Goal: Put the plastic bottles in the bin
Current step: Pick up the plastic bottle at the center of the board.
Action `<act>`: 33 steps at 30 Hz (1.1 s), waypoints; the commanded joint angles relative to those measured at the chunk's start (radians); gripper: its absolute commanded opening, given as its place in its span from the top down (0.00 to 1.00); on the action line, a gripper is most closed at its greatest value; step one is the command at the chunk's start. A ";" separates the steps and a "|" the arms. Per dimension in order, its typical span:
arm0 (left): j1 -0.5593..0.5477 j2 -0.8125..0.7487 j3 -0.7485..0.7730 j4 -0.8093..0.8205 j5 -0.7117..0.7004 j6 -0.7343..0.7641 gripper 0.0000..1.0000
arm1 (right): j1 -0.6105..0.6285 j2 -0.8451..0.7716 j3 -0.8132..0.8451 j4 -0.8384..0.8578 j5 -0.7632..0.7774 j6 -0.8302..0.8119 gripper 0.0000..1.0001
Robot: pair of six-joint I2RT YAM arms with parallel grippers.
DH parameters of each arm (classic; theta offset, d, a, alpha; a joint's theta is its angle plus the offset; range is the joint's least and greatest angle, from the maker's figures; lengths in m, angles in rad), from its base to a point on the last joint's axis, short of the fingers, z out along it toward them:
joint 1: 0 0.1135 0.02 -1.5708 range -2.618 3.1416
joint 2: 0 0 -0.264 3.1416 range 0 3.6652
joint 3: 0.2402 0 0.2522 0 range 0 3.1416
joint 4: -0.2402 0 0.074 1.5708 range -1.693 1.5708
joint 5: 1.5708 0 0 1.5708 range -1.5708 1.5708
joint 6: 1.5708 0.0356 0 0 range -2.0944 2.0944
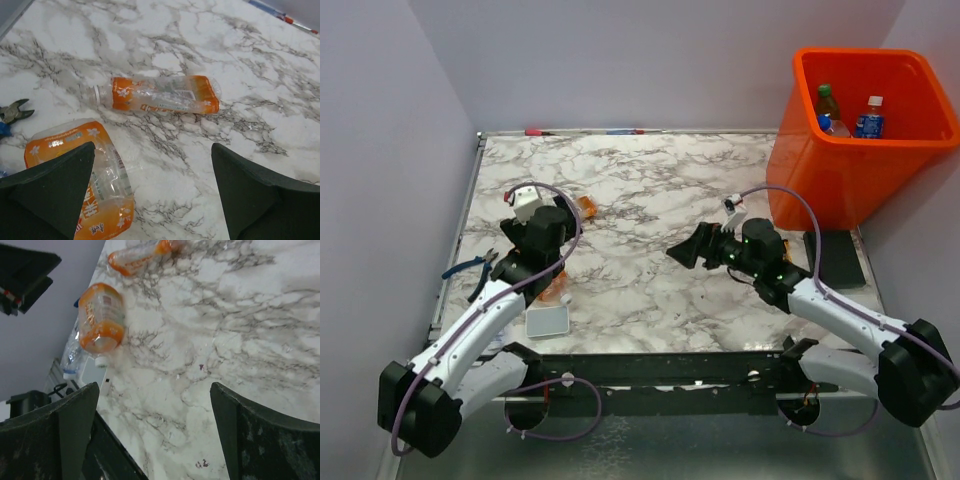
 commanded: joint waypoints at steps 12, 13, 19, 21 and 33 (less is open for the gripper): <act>0.190 -0.007 0.068 -0.513 0.016 -0.396 0.01 | 0.283 0.364 -0.078 0.361 -0.193 0.103 0.05; 0.211 -0.006 0.049 -0.512 0.046 -0.407 0.01 | 0.294 0.378 -0.070 0.364 -0.194 0.102 0.05; 0.281 0.015 -0.034 -0.459 0.145 -0.414 0.01 | 0.315 0.351 -0.060 0.343 -0.176 0.087 0.05; 0.289 0.025 -0.059 -0.434 0.179 -0.416 0.01 | 0.315 0.322 -0.060 0.314 -0.158 0.070 0.05; 0.288 -0.023 -0.223 -0.244 0.397 -0.429 0.08 | 0.315 0.160 -0.072 0.195 -0.047 0.039 0.05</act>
